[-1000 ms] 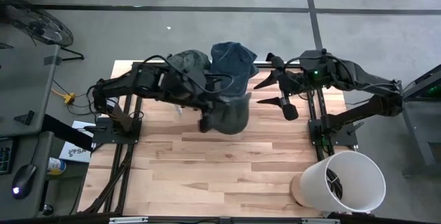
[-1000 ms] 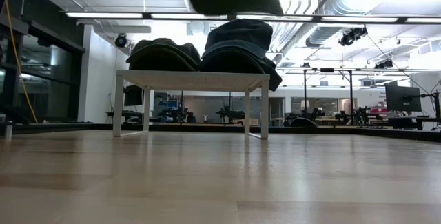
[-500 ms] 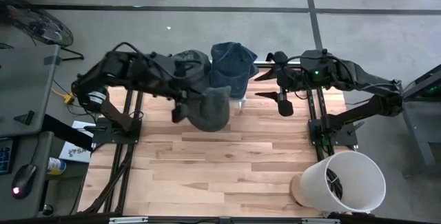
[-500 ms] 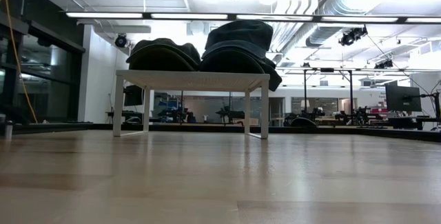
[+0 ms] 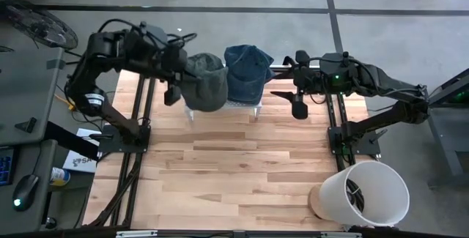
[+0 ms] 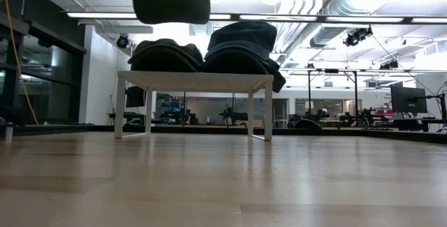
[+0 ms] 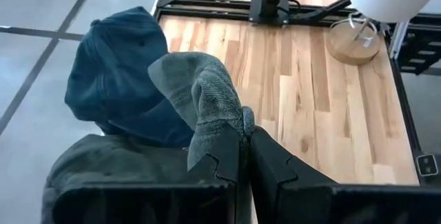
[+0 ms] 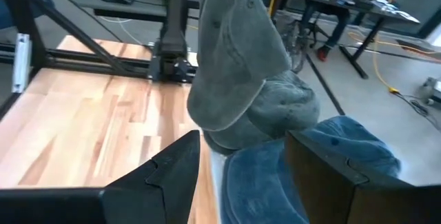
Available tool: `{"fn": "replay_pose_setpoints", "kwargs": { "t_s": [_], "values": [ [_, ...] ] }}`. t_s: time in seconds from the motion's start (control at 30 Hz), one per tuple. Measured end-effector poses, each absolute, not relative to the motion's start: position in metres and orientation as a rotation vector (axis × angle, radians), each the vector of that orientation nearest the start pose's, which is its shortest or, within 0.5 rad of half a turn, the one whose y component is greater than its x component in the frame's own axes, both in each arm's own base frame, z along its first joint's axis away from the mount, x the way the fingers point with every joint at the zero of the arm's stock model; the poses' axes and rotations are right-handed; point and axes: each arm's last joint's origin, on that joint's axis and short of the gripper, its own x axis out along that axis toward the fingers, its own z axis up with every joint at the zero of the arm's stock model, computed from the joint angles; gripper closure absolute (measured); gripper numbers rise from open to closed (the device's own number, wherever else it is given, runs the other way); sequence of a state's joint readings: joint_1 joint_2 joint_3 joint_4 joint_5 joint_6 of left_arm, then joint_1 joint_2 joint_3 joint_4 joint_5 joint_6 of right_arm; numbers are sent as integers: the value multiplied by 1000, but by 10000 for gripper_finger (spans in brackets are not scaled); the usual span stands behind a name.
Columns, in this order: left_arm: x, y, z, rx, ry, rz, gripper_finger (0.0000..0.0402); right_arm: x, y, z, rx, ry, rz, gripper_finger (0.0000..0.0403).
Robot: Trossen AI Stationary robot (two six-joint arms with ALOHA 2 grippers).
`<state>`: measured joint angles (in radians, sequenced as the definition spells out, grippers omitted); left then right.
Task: Pick & Place hat
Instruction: Stack the gray cap on the gray cap on the shelf
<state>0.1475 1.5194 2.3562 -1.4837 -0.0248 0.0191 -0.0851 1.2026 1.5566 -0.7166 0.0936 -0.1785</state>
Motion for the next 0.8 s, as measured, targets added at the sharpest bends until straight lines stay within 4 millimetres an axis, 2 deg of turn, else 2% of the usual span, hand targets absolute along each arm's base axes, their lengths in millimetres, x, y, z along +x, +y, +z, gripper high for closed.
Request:
{"fn": "replay_pose_setpoints", "kwargs": {
  "t_s": [0.43, 0.8],
  "values": [
    [179, 72, 528, 22, 687, 76, 394, 223, -24, 458, -175, 369, -237, 197],
    [166, 93, 528, 61, 641, -10, 394, 223, -27, 459, -161, 358, -319, 197]
  ]
}}
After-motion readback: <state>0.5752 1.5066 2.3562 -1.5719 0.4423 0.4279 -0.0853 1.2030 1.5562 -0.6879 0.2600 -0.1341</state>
